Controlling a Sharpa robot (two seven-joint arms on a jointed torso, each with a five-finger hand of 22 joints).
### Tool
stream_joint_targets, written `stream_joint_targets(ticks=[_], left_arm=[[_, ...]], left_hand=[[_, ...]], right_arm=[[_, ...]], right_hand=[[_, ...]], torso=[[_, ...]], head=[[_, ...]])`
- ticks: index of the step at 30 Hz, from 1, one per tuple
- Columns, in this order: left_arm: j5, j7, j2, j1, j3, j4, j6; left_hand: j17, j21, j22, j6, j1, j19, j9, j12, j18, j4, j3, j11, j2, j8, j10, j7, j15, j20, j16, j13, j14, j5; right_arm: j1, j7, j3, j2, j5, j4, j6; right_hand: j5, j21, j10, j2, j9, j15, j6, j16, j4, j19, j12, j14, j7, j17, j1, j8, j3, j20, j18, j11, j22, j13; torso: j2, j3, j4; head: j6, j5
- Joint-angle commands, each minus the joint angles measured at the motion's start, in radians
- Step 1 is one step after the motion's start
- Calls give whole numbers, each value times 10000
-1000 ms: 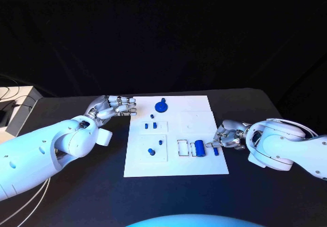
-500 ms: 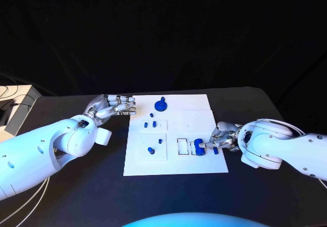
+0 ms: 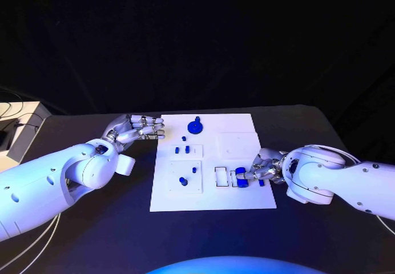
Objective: Assemble the parts on the task board
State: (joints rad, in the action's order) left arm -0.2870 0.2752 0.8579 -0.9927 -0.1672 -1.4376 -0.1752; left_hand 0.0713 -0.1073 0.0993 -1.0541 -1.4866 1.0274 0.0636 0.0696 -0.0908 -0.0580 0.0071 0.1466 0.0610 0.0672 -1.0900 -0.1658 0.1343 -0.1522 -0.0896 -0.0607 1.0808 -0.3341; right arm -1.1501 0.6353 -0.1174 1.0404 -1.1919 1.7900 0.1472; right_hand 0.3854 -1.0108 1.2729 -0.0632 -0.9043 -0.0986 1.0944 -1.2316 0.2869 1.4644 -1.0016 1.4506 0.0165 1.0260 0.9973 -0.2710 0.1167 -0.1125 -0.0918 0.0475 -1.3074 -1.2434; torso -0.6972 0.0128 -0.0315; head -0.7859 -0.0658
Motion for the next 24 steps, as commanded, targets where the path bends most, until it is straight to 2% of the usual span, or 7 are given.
stream_joint_targets(ticks=[1, 9, 13, 18, 21, 24], left_arm=[[50, 4, 12, 11, -8, -16, 145], [50, -4, 49, 11, -8, -43, 121], [50, -2, 62, 11, -8, -52, 114], [50, -3, 78, 11, -8, -63, 114], [50, -6, 81, 11, -8, -67, 118], [50, -8, 82, 11, -8, -69, 118]], left_hand=[[-3, -23, -16, 38, 25, 1, -3, -41, -37, -20, -15, 5, -86, -35, 61, -7, -5, -48, -48, 11, -73, -36], [-4, -17, -33, 56, 114, 0, -3, -39, -38, -132, -86, 14, -81, -37, 72, -27, 4, -60, -63, 10, -88, -33], [-4, -14, -40, 65, 110, 1, -2, -36, -40, -157, -106, 17, -88, -33, 76, -29, 7, -63, -68, 9, -93, -30], [-4, -14, -40, 65, 110, 1, -2, -36, -40, -157, -106, 17, -88, -33, 76, -29, 7, -63, -68, 9, -93, -30], [-4, -14, -40, 65, 110, 1, -2, -36, -40, -157, -106, 17, -88, -33, 76, -29, 7, -63, -68, 9, -93, -30], [-4, -14, -40, 65, 110, 1, -2, -36, -40, -157, -106, 17, -88, -33, 76, -29, 7, -63, -68, 9, -93, -30]], right_arm=[[25, 59, -4, -80, -253, -80, -98], [112, 47, -17, -323, -413, -272, -217], [191, 45, -23, -399, -452, -321, -271], [250, 36, -27, -479, -513, -374, -330], [261, 30, -28, -497, -588, -384, -354], [266, 27, -30, -498, -634, -389, -364]], right_hand=[[-116, -37, 47, -81, -38, -65, 5, -29, -18, 651, 41, 0, -35, 3, 56, -42, -41, -58, 159, 19, -1344, 3], [-136, -36, 24, -69, -96, -65, -9, -29, -62, 642, 59, -3, -37, 13, 202, -73, -19, -59, 164, 18, -1345, 12], [-179, -35, 21, -84, -116, -68, -6, -22, -74, 640, 61, -4, -40, 8, 260, -92, -21, -59, 164, 21, -1344, 15], [-177, -37, 11, -46, -156, -66, -33, -14, -119, 637, 69, -3, -38, 6, 362, -115, -5, -58, 166, 20, -1345, 24], [-115, -61, -6, 158, -189, -53, -54, -6, -370, 633, 78, -7, -40, 17, 474, -134, 179, -59, 173, 24, -1353, 41], [31, -61, 0, 261, -195, -65, -56, -16, -517, 630, 64, 4, -37, 31, 529, -138, 225, -59, 172, 21, -1349, 37]], torso=[[3, -2, -9], [-5, -1, 2], [-3, -9, 11], [-4, -10, 13], [-4, -11, 17], [-7, -13, 22]], head=[[-13, 15], [-25, 8], [-43, 124], [-54, 143], [-67, 149], [-77, 140]])
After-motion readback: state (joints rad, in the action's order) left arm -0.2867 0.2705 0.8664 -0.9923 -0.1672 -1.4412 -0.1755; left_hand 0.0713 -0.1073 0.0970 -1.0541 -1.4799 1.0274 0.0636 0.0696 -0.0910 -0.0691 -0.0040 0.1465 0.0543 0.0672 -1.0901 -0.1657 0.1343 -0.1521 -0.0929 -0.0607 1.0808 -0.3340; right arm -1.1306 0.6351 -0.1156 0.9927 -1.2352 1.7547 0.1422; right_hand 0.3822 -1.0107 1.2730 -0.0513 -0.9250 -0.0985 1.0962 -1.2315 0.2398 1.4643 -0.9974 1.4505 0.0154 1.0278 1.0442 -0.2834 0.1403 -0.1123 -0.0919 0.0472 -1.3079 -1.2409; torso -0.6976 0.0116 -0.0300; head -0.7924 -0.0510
